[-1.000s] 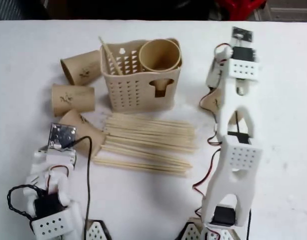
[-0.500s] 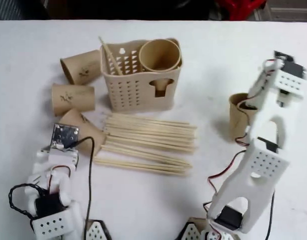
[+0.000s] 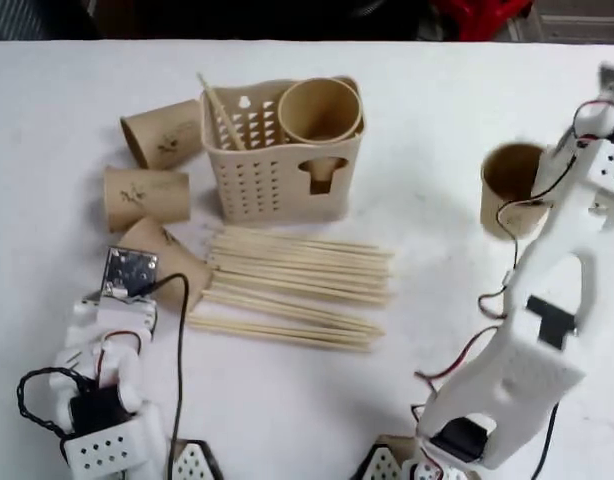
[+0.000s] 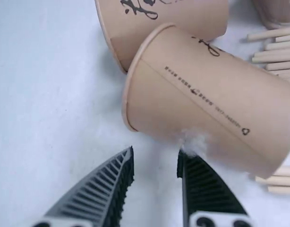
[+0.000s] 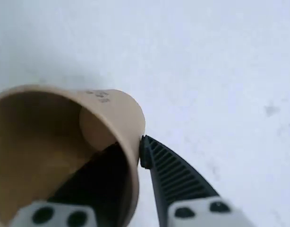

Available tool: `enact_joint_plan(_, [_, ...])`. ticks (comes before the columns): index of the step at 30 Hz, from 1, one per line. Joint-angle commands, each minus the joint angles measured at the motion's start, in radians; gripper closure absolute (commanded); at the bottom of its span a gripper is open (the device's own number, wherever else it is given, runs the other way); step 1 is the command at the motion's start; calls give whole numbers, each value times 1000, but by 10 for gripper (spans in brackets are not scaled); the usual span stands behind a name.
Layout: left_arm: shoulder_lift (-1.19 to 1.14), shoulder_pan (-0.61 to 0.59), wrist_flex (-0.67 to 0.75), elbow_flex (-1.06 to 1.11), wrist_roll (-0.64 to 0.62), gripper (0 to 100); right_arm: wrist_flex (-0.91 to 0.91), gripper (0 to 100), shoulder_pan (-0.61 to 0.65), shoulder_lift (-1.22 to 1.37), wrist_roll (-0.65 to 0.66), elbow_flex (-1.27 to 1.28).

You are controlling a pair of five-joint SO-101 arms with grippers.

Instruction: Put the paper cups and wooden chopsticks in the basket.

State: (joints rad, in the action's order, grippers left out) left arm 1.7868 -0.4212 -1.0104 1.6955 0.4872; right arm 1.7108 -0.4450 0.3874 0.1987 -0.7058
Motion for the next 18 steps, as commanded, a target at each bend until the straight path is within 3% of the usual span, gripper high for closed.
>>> enact_joint_plan(1, [4,13,-3,-2,9,830,8,981,133,-271,-78,-25])
enact_joint_plan(10, [4,13,-3,-2,9,830,-131,981,512,-522,-296,-35])
enact_joint_plan(18, [4,13,-3,-2,9,830,-315,981,714,-532,-322,-3])
